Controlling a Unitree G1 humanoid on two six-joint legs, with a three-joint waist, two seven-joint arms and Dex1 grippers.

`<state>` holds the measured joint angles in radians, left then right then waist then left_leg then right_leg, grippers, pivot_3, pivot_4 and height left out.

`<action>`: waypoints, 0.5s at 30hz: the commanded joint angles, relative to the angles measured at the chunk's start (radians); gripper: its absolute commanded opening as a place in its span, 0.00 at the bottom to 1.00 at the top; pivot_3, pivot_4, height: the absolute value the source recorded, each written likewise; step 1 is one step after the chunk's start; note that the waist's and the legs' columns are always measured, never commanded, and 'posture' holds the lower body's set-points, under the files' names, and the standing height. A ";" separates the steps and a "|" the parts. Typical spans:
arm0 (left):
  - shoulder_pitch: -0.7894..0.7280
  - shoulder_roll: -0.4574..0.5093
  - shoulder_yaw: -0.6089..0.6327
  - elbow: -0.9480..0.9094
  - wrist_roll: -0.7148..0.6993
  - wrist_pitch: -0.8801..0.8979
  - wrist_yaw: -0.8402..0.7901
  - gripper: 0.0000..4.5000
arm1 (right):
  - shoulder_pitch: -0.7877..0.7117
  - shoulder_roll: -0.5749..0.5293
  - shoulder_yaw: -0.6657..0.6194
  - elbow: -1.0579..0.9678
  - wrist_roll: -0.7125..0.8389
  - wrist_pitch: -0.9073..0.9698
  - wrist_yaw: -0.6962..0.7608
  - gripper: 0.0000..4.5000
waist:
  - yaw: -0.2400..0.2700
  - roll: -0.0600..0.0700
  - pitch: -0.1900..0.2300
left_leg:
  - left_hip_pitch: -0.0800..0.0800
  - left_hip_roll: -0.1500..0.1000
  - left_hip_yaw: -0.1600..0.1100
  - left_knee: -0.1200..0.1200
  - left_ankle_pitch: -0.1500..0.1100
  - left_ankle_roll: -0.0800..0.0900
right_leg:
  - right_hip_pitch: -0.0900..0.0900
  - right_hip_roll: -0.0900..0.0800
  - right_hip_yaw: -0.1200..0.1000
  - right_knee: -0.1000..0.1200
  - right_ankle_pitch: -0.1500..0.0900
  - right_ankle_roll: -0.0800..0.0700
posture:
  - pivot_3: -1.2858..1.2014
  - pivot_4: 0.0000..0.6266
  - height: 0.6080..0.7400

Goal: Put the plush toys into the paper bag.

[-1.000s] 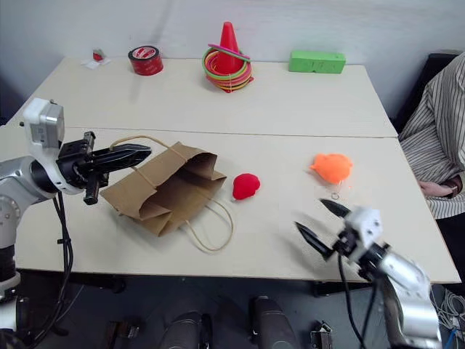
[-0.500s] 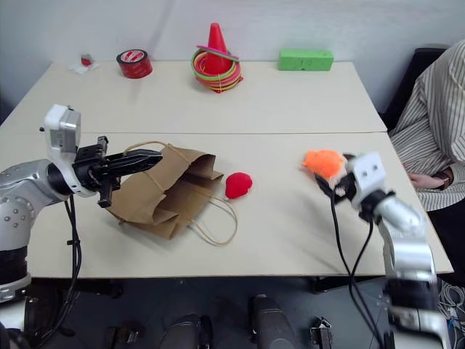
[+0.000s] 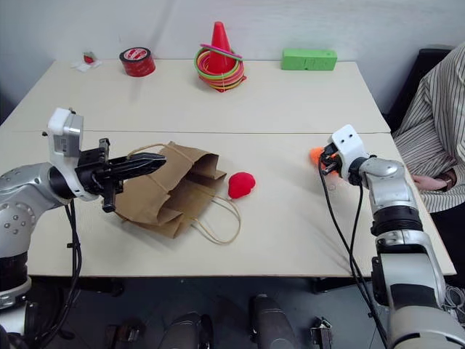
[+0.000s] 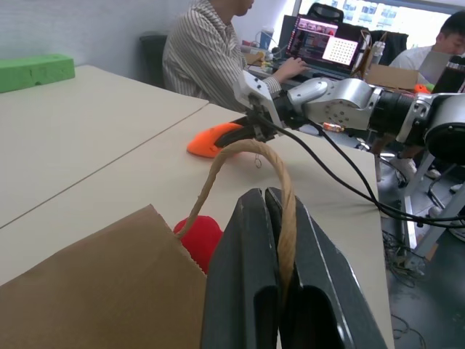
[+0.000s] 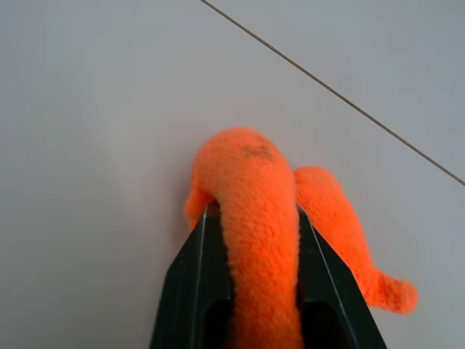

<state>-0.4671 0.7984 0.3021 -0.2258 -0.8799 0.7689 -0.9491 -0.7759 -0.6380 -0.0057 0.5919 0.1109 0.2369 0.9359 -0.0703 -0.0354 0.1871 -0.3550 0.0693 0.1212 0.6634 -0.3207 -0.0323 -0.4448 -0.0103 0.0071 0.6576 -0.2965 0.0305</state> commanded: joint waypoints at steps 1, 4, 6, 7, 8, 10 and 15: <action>-0.031 0.011 0.046 -0.023 -0.063 0.022 0.006 0.00 | 0.074 0.005 0.035 -0.438 0.245 0.193 0.234 0.04 | -0.004 0.003 0.002 | 0.000 0.001 0.000 0.000 0.000 -0.001 | 0.000 0.001 0.000 0.000 0.000 0.000 | 0.52 0.24 1.00; -0.056 -0.004 0.057 -0.017 -0.108 0.040 0.012 0.00 | 0.120 0.060 0.123 -0.701 0.318 0.363 0.196 0.04 | -0.012 0.004 0.002 | 0.000 0.003 0.000 0.000 -0.001 -0.003 | -0.001 0.001 0.000 0.002 0.000 0.000 | 0.52 0.24 1.00; -0.069 -0.012 0.052 -0.019 -0.128 0.049 0.023 0.00 | 0.110 0.132 0.182 -0.760 0.308 0.411 0.129 0.04 | -0.013 0.004 0.002 | 0.001 0.003 0.000 0.000 0.000 -0.004 | -0.001 0.001 0.000 0.003 -0.001 -0.001 | 0.52 0.24 1.00; -0.070 -0.010 0.043 -0.023 -0.130 0.055 0.021 0.00 | 0.093 0.180 0.203 -0.761 0.294 0.421 0.083 0.04 | -0.013 0.003 0.002 | 0.001 0.002 0.000 0.000 0.000 -0.004 | -0.001 0.001 0.000 0.003 -0.001 -0.001 | 0.52 0.24 1.00; -0.067 -0.007 0.035 -0.028 -0.129 0.057 0.017 0.00 | 0.071 0.229 0.225 -0.754 0.283 0.434 0.046 0.04 | -0.012 0.003 0.002 | 0.001 0.002 0.000 0.000 0.000 -0.004 | -0.001 0.001 0.000 0.003 -0.001 -0.001 | 0.52 0.24 1.00; -0.068 -0.008 0.025 -0.030 -0.131 0.063 0.014 0.00 | 0.037 0.298 0.258 -0.728 0.261 0.443 -0.004 0.04 | -0.011 0.003 0.002 | 0.001 0.001 0.000 0.001 0.000 -0.004 | -0.001 0.001 0.000 0.004 -0.001 -0.002 | 0.52 0.24 1.00; -0.082 -0.015 0.016 -0.025 -0.149 0.071 0.005 0.00 | -0.056 0.418 0.356 -0.532 0.136 0.378 -0.097 0.04 | -0.007 0.001 0.001 | 0.000 0.001 0.000 0.001 0.000 -0.002 | -0.002 0.000 -0.001 0.002 -0.001 -0.002 | 0.52 0.24 1.00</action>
<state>-0.5316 0.7836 0.3101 -0.2260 -0.9984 0.8400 -0.9330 -0.8193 -0.2317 0.3302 0.0266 0.2777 0.6438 0.8578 -0.0777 -0.0341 0.1879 -0.3555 0.0702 0.1206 0.6643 -0.3211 -0.0341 -0.4469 -0.0105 0.0062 0.6594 -0.2975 0.0287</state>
